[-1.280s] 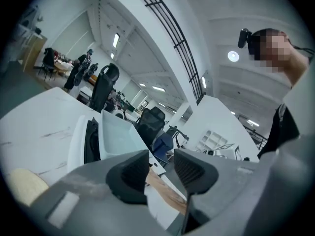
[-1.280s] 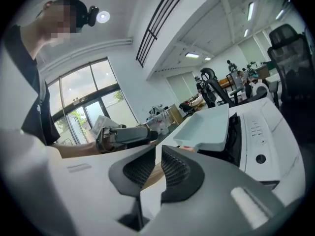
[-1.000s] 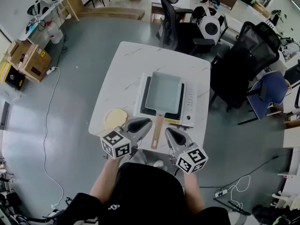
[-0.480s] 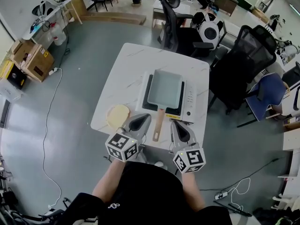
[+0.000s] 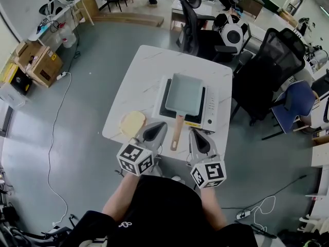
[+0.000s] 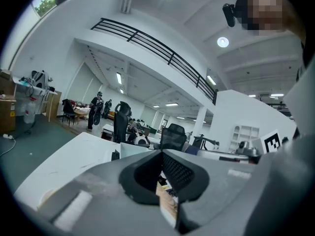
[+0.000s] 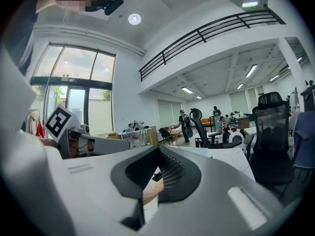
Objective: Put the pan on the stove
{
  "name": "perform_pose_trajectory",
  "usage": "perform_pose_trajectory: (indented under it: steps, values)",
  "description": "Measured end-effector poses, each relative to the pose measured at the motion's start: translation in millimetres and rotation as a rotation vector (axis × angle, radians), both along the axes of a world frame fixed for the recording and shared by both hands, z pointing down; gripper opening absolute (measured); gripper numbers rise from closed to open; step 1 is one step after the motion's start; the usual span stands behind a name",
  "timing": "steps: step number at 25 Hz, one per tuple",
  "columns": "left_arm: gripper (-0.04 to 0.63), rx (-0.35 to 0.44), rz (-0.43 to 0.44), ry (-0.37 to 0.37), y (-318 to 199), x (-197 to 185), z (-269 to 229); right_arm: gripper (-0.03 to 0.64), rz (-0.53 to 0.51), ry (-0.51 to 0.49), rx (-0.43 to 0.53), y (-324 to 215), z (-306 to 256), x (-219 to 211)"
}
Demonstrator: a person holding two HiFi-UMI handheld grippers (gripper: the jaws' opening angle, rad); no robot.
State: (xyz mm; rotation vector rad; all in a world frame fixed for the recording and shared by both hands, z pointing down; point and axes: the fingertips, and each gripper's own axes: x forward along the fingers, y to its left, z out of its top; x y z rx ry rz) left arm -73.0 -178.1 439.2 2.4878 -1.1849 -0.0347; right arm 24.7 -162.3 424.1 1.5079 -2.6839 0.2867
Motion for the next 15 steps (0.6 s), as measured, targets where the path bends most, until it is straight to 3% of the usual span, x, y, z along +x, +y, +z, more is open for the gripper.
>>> perform_pose_trajectory:
  steps: [15]
  values:
    - [0.000, -0.003, -0.004, -0.005, -9.9, 4.4, -0.9, -0.003, -0.002, 0.027, 0.023, -10.0, -7.8, 8.4]
